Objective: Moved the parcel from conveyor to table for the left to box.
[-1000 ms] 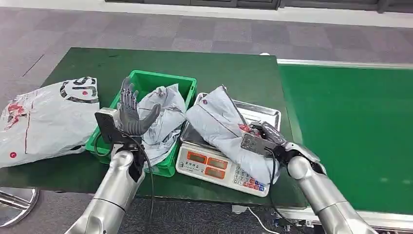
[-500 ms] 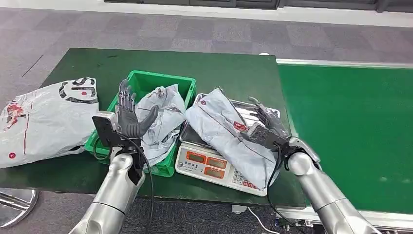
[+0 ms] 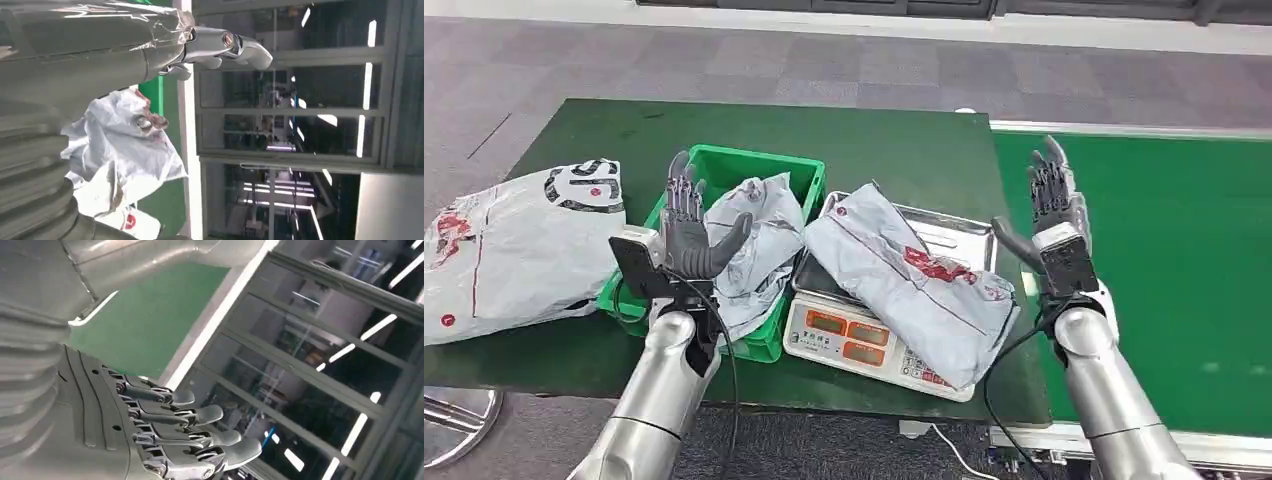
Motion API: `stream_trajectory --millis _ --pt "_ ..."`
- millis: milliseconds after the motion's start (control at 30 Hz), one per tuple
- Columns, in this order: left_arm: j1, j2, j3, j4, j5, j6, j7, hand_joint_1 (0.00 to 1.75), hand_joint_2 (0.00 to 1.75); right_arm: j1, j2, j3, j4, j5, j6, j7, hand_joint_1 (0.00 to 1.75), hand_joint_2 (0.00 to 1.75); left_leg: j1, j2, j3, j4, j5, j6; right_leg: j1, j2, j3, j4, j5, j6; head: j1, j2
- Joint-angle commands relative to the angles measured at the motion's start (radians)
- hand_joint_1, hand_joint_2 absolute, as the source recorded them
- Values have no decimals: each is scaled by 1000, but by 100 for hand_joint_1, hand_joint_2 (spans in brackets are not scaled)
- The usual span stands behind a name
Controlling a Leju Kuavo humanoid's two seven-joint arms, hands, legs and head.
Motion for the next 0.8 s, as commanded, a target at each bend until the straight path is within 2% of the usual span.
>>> stream_trajectory --millis 33,100,133,233,267,300,467,633,800 --pt "-26 40 -294 39 -87 -83 5 0 175 172 45 -218 -179 -100 1 -44 0 175 2 -9 3 -2 0 -4 1 -5 5 -2 -2 -1 0 0" --pt "-59 24 -400 124 -129 -105 5 0 175 239 78 -272 -248 -114 24 -63 0 175 2 -14 3 -2 0 -3 1 -10 7 -3 -4 0 0 0" --pt "-82 11 -443 191 -151 -111 5 0 175 263 92 -289 -273 -108 36 -64 0 175 2 -12 4 -2 -1 -3 1 -8 8 -3 -4 0 0 0" --pt "-118 -10 -495 308 -182 -128 5 0 175 285 115 -306 -294 -101 51 -64 0 175 1 -12 2 -1 -2 -2 0 -9 6 -2 -4 1 0 0" --pt "-167 -30 -526 449 -220 -142 5 0 175 285 125 -314 -293 -98 59 -63 0 175 1 -10 3 -1 -3 -2 0 -7 6 -2 -4 1 0 0" --pt "-195 -46 -558 533 -296 -87 16 0 175 280 120 -306 -284 -66 70 -57 0 175 1 -9 4 -1 -3 -3 0 -6 7 -2 -4 1 0 0" --pt "-232 -85 -567 678 -354 -119 138 0 175 311 125 -331 -326 -56 71 -43 0 175 -1 -4 2 0 -4 0 -1 -2 3 -1 -3 1 0 0" --pt "-251 -58 -543 720 -386 -142 247 0 175 296 115 -304 -294 -50 86 -35 0 175 1 -1 5 -1 -5 -3 0 4 6 -3 -3 1 0 0" --pt "-253 -35 -567 761 -491 -60 487 0 175 318 109 -297 -310 -43 86 -9 0 175 0 0 4 -1 -5 -1 -1 3 5 -2 -3 1 0 0"
